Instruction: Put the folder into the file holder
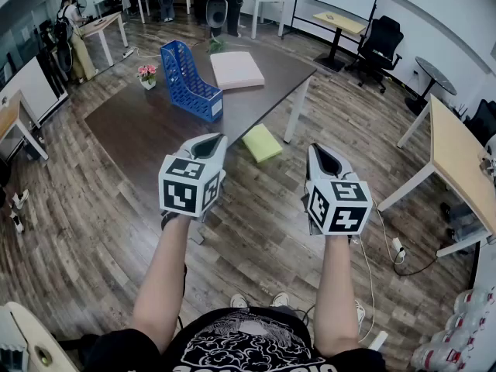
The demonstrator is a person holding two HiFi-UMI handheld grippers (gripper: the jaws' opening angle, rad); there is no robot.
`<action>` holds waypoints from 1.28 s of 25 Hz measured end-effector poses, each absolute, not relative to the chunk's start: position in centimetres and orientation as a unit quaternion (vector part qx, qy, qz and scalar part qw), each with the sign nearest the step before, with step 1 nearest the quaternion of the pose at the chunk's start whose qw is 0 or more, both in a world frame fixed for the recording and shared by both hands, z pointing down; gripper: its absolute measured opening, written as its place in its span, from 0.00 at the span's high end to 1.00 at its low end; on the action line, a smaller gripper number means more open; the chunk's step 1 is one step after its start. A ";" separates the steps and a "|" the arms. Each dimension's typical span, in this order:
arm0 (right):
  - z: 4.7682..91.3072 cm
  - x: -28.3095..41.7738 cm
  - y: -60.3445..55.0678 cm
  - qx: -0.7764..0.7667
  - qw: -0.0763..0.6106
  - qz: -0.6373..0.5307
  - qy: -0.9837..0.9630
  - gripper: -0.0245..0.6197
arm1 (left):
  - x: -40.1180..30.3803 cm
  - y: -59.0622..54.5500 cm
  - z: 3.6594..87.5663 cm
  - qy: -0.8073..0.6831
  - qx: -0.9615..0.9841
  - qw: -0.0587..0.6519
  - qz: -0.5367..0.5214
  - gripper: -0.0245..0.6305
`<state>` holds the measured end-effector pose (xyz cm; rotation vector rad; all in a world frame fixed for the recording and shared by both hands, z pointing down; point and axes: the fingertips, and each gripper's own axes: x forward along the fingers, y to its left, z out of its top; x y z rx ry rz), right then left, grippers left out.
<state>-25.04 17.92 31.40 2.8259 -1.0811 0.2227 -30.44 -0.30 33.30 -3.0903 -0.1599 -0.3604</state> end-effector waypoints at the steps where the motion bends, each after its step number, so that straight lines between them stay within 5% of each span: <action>1: 31.5 -25.0 17.7 0.931 0.054 0.073 -0.354 0.96 | -30.5 -0.5 33.4 -0.051 -0.992 0.013 -0.115 0.96; 18: 32.3 -23.7 16.3 0.932 0.047 0.076 -0.351 0.93 | -29.1 -2.2 34.6 -0.047 -0.992 0.008 -0.117 0.94; 32: 33.9 -16.3 16.9 0.922 0.035 0.086 -0.377 0.80 | -22.3 -1.4 35.6 -0.028 -0.991 0.011 -0.129 0.85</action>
